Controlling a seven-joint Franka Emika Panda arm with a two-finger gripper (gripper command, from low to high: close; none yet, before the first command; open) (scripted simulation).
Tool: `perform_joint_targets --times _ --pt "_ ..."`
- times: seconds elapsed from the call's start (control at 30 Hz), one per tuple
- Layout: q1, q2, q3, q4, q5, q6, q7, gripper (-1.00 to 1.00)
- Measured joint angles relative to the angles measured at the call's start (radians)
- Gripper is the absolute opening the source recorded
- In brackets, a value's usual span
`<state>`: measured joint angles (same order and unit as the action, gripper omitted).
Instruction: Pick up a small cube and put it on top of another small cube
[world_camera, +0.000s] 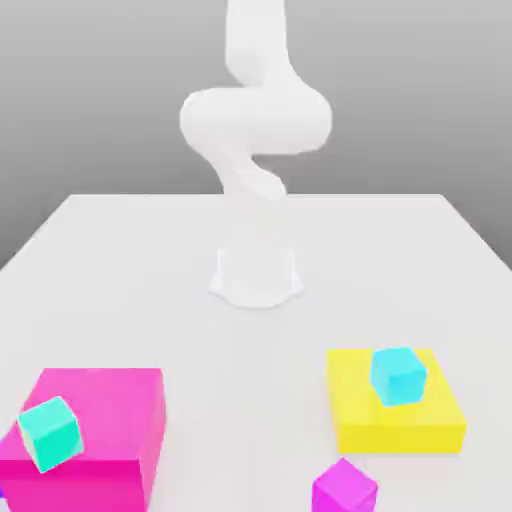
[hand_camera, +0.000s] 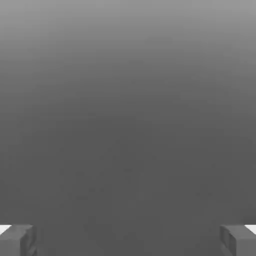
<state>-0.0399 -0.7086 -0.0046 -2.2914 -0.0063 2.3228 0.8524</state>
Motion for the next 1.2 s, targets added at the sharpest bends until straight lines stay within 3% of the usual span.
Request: perform_joint_targets --times 0.57,1.0,1.13,1.17,1.2 --pt "-0.225 0.622 -0.099 0.059 -0.01 0.156 0.333 0.0" --pt "-0.38 1.1 -0.17 0.105 0.133 0.269 0.48 0.0" --pt "-0.415 1.245 -0.143 0.134 0.178 0.362 0.466 0.0" --pt "-0.421 1.274 -0.136 0.14 0.185 0.384 0.461 -1.0" --pt "-0.421 1.274 -0.136 0.14 0.185 0.384 0.461 -1.0"
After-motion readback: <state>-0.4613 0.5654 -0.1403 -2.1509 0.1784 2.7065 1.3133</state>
